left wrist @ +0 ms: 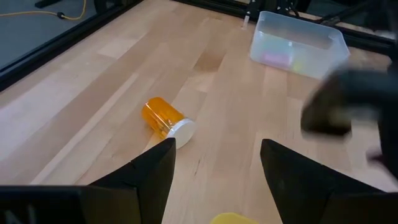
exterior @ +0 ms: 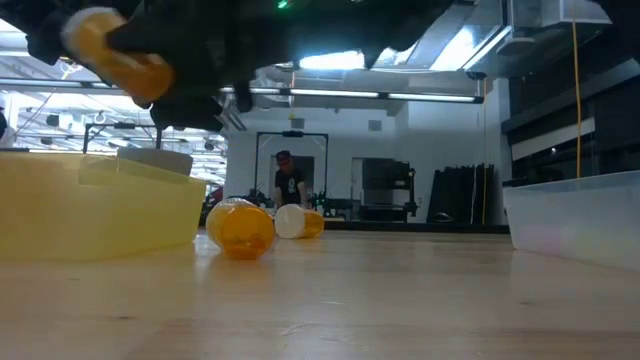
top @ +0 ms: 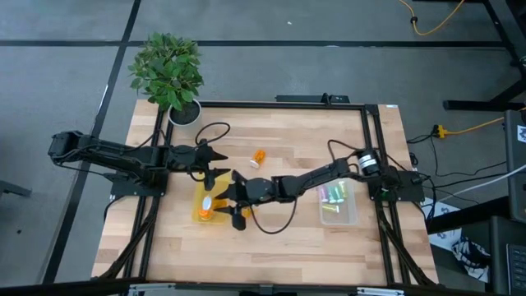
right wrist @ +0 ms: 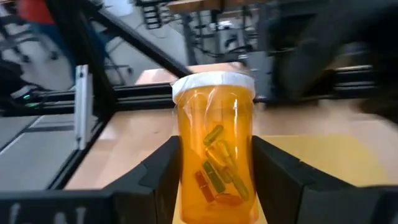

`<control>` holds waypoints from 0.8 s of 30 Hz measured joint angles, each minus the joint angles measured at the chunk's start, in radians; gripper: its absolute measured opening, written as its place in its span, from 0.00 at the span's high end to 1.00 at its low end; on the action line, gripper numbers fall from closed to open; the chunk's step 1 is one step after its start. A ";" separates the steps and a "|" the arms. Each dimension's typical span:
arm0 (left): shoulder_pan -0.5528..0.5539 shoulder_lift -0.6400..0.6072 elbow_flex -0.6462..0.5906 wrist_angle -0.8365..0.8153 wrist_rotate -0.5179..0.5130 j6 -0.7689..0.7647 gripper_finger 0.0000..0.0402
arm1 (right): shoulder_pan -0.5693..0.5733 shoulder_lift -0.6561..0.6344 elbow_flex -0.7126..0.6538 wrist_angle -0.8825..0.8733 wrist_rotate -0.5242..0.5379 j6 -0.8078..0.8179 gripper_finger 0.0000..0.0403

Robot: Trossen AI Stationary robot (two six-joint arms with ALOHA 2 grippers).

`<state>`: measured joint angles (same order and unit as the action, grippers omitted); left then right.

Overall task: Pick and place medicine bottles into bin by pill shape (circle, oval)
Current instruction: Put the orange pill bottle into the yellow bin

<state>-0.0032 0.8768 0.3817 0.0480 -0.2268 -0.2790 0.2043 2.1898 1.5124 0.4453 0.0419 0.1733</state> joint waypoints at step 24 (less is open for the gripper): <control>0.000 0.000 0.000 -0.010 0.000 0.001 0.43 | -0.001 0.135 0.247 -0.248 0.001 -0.114 0.49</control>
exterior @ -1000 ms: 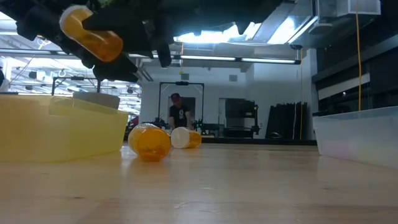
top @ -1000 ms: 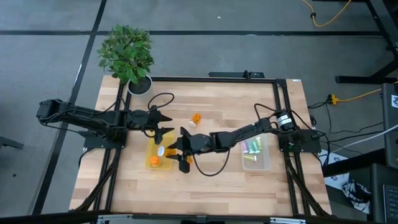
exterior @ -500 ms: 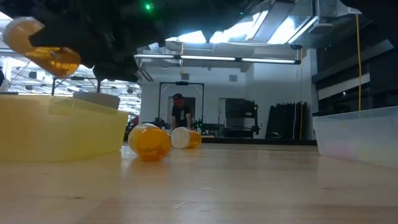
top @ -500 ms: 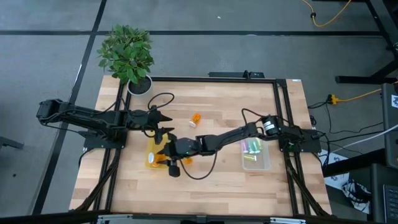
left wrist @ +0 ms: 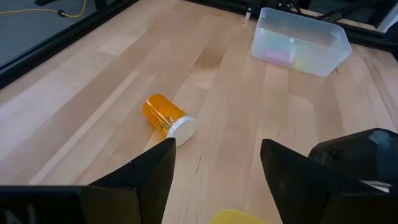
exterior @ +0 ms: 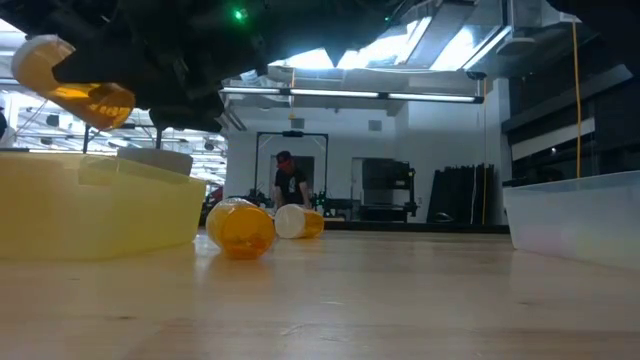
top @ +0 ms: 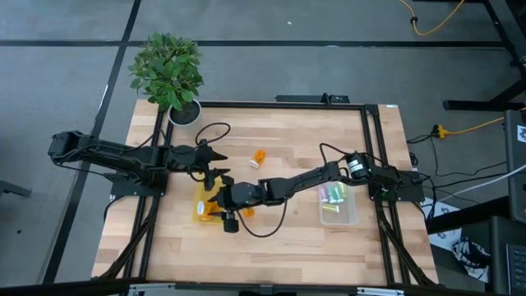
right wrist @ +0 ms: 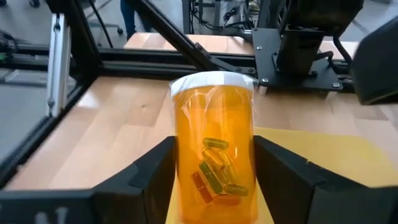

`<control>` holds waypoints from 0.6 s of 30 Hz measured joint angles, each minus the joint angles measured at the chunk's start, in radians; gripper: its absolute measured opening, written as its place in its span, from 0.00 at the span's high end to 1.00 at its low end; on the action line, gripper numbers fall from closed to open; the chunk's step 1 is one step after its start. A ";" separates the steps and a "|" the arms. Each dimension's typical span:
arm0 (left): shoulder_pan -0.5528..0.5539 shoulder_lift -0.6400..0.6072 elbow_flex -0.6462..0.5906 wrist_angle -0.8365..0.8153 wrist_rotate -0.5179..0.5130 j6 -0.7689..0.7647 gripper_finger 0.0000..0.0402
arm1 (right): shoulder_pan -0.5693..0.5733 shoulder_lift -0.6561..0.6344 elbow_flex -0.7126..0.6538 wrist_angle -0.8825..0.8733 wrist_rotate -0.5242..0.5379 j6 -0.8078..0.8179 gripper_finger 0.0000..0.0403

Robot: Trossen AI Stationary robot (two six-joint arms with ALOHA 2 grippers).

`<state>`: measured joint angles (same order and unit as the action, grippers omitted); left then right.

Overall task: Pick and place medicine bottles into bin by pill shape (circle, oval)
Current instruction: Put the orange pill bottle into the yellow bin

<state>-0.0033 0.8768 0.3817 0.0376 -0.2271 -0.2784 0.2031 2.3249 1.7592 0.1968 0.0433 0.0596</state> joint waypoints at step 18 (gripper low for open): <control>0.000 0.000 0.000 0.000 0.000 0.052 0.43 | -0.002 0.000 0.000 -0.006 0.008 0.009 0.44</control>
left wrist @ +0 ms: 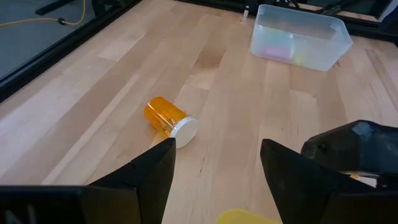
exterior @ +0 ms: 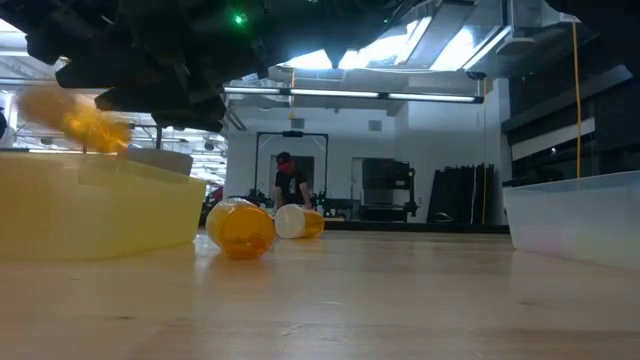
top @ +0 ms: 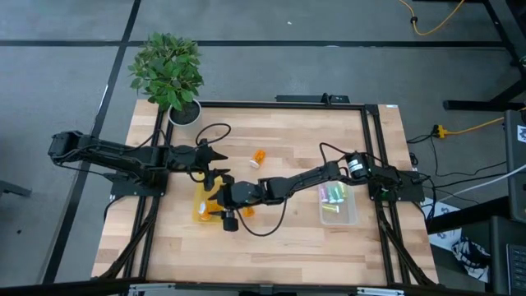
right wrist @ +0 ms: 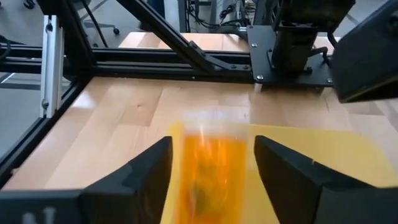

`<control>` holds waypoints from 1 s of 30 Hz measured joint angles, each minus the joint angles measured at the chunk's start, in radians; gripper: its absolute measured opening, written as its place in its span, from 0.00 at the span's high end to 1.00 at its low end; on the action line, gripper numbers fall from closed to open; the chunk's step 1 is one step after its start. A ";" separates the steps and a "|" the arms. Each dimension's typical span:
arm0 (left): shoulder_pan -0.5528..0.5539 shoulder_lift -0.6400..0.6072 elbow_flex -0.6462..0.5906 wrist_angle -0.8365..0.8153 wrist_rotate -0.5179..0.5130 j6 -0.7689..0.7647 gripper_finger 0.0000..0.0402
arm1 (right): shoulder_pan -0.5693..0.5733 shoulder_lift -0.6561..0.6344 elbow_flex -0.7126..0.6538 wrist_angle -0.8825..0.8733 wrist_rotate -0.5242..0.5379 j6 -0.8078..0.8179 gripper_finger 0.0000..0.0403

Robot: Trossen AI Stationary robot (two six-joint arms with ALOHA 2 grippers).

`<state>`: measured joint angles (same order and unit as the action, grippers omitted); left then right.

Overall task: Pick and place medicine bottles into bin by pill shape (circle, oval)
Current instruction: Put the orange pill bottle into the yellow bin

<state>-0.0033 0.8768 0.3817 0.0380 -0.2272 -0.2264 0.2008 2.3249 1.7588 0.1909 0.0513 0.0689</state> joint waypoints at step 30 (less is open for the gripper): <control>0.001 -0.027 0.022 -0.049 0.003 0.040 0.43 | 0.049 -0.177 -0.002 -0.263 0.001 0.110 0.27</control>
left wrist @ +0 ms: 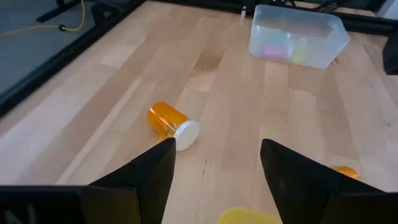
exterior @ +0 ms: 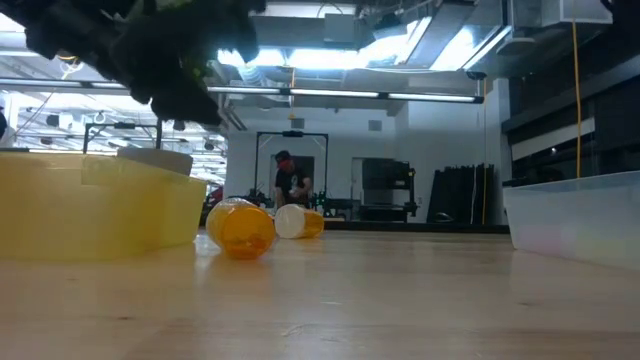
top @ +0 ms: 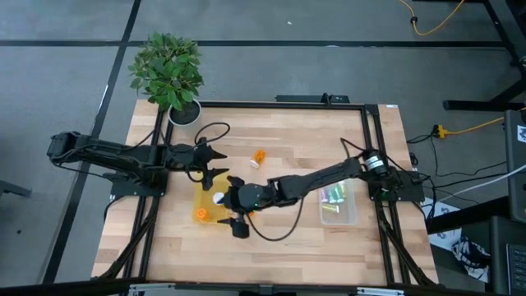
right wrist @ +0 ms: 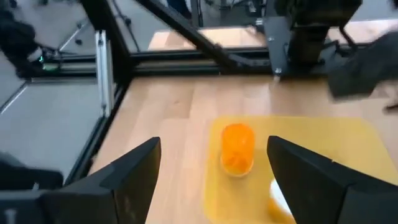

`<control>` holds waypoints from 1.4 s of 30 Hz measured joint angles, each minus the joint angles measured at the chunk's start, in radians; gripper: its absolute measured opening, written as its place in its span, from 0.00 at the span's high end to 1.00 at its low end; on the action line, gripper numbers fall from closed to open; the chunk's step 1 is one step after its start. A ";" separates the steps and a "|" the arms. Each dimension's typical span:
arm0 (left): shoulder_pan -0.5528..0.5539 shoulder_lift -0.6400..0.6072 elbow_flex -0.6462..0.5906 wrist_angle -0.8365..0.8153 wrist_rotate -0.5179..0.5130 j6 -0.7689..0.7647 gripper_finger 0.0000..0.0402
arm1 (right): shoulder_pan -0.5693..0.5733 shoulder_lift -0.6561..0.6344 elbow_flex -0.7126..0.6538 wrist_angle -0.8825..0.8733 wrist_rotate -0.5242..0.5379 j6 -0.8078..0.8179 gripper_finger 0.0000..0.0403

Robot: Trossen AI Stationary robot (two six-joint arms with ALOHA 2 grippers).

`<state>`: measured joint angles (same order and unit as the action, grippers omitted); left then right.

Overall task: Pick and place medicine bottles into bin by pill shape (circle, oval)
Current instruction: Put the orange pill bottle into the yellow bin

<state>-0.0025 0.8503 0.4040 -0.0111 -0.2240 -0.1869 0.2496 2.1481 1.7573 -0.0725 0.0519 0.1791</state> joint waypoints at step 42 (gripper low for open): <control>-0.050 -0.820 -0.208 -0.262 0.035 0.090 0.43 | 0.016 -0.035 0.001 -0.256 0.182 -0.023 0.26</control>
<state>-0.0525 0.0299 0.1960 -0.2728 -0.1894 -0.0968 0.2661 2.1136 1.7580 -0.3283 0.2344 0.1562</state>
